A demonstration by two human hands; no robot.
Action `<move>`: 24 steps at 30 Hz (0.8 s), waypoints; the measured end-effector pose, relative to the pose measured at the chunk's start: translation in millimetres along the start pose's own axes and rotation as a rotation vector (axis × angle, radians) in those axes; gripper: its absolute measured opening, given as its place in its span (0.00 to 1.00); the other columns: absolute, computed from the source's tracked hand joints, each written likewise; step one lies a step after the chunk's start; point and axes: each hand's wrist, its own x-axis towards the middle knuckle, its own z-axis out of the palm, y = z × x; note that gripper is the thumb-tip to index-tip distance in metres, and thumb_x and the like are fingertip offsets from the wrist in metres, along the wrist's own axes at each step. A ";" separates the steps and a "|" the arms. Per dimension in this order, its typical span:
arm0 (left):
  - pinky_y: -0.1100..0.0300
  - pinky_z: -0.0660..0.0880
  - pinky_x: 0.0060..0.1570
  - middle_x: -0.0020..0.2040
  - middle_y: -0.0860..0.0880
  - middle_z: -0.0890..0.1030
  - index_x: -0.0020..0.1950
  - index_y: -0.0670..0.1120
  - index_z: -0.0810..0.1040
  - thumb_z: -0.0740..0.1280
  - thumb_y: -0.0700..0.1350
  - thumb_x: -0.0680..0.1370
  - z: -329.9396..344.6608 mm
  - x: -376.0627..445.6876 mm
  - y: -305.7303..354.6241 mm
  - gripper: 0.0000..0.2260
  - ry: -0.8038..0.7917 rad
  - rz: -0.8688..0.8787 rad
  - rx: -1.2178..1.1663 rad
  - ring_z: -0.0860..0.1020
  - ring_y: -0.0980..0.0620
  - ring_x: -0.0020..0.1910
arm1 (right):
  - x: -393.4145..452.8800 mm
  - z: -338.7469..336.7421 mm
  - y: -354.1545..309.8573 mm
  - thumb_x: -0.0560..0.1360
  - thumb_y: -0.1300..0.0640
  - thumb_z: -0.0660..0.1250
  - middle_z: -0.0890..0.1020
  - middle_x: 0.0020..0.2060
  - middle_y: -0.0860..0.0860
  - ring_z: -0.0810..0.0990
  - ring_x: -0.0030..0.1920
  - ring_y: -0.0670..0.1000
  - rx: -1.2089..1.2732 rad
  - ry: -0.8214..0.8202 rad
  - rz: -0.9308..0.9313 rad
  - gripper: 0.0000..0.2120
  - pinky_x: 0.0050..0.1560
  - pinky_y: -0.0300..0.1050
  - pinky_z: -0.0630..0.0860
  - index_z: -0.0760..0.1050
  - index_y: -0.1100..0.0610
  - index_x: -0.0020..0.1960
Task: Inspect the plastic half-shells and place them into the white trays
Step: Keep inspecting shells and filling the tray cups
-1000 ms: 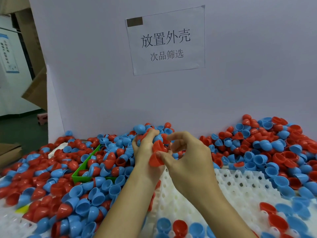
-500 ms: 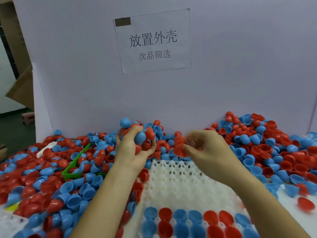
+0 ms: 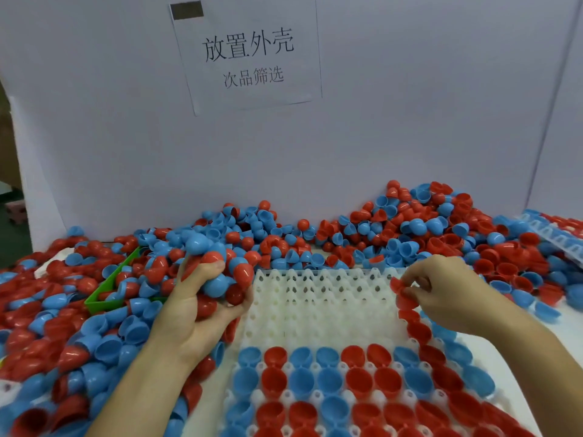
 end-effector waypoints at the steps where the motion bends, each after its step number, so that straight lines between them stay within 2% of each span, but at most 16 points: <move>1: 0.45 0.80 0.45 0.60 0.42 0.81 0.64 0.49 0.78 0.71 0.36 0.69 0.2 -0.8 -1.1 0.24 -0.009 0.009 0.013 0.85 0.46 0.48 | -0.3 2.6 -2.1 0.78 0.60 0.69 0.80 0.28 0.41 0.80 0.34 0.39 -0.016 -0.031 -0.006 0.08 0.29 0.31 0.72 0.84 0.52 0.43; 3: 0.45 0.80 0.45 0.64 0.42 0.79 0.70 0.49 0.74 0.71 0.36 0.68 1.7 -3.2 -1.8 0.30 -0.014 0.015 0.025 0.85 0.44 0.48 | -0.5 6.1 -6.3 0.77 0.59 0.70 0.82 0.35 0.43 0.81 0.35 0.45 -0.050 -0.072 -0.009 0.06 0.32 0.35 0.75 0.84 0.51 0.45; 6: 0.44 0.80 0.46 0.69 0.41 0.77 0.73 0.50 0.72 0.71 0.36 0.68 1.0 -7.7 -2.7 0.33 -0.003 0.018 0.052 0.85 0.44 0.49 | -0.4 12.1 -7.4 0.76 0.59 0.71 0.83 0.40 0.44 0.82 0.38 0.47 -0.135 -0.113 0.006 0.04 0.39 0.41 0.80 0.84 0.51 0.45; 9: 0.43 0.80 0.46 0.70 0.40 0.76 0.73 0.50 0.72 0.71 0.36 0.68 0.4 -9.9 -2.6 0.33 0.018 0.005 0.044 0.84 0.44 0.50 | -0.5 22.2 -11.8 0.74 0.64 0.68 0.85 0.45 0.57 0.84 0.42 0.53 -0.218 -0.186 0.047 0.07 0.44 0.48 0.84 0.83 0.61 0.49; 11: 0.43 0.80 0.45 0.69 0.40 0.76 0.71 0.49 0.73 0.71 0.36 0.68 1.2 -10.5 -2.7 0.32 0.017 -0.001 0.029 0.83 0.44 0.51 | -1.3 28.3 -18.3 0.72 0.66 0.66 0.84 0.50 0.60 0.80 0.37 0.53 -0.261 -0.241 0.071 0.11 0.36 0.43 0.78 0.82 0.63 0.53; 13: 0.44 0.80 0.45 0.68 0.40 0.77 0.71 0.49 0.73 0.71 0.36 0.68 2.4 -11.5 -3.4 0.31 0.002 -0.006 0.016 0.83 0.43 0.50 | -1.2 31.0 -22.3 0.71 0.67 0.66 0.83 0.51 0.60 0.78 0.36 0.54 -0.303 -0.251 0.081 0.14 0.33 0.44 0.70 0.81 0.63 0.56; 15: 0.44 0.80 0.44 0.66 0.40 0.78 0.73 0.49 0.71 0.71 0.36 0.68 2.9 -12.6 -4.9 0.33 -0.016 -0.017 0.005 0.84 0.43 0.48 | 0.3 31.5 -20.4 0.70 0.67 0.66 0.83 0.51 0.60 0.80 0.37 0.55 -0.318 -0.230 0.082 0.15 0.33 0.44 0.70 0.81 0.63 0.56; 17: 0.45 0.80 0.44 0.62 0.41 0.79 0.73 0.49 0.71 0.71 0.35 0.68 3.9 -13.6 -6.2 0.33 -0.041 -0.026 -0.006 0.84 0.44 0.48 | 1.2 32.2 -17.7 0.69 0.67 0.66 0.84 0.49 0.61 0.75 0.34 0.52 -0.311 -0.221 0.083 0.15 0.33 0.45 0.70 0.80 0.64 0.55; 18: 0.45 0.80 0.44 0.61 0.41 0.80 0.73 0.49 0.72 0.71 0.35 0.68 4.9 -14.2 -6.6 0.32 -0.052 -0.030 -0.013 0.84 0.44 0.48 | 1.0 32.0 -17.5 0.69 0.67 0.66 0.84 0.47 0.61 0.74 0.34 0.51 -0.307 -0.222 0.083 0.14 0.33 0.46 0.71 0.81 0.64 0.54; 21: 0.45 0.80 0.43 0.58 0.42 0.81 0.66 0.50 0.76 0.71 0.35 0.67 6.5 -15.6 -6.5 0.28 -0.072 -0.028 -0.018 0.85 0.44 0.46 | -1.6 28.3 -16.9 0.72 0.65 0.67 0.84 0.43 0.57 0.82 0.40 0.54 -0.269 -0.254 0.083 0.09 0.36 0.43 0.78 0.81 0.61 0.51; 24: 0.44 0.80 0.44 0.57 0.41 0.81 0.64 0.51 0.76 0.74 0.33 0.66 7.8 -16.7 -6.4 0.29 -0.075 -0.034 -0.021 0.84 0.44 0.47 | -3.4 22.9 -13.6 0.75 0.61 0.65 0.85 0.42 0.52 0.83 0.42 0.52 -0.239 -0.265 0.054 0.08 0.40 0.45 0.82 0.84 0.59 0.48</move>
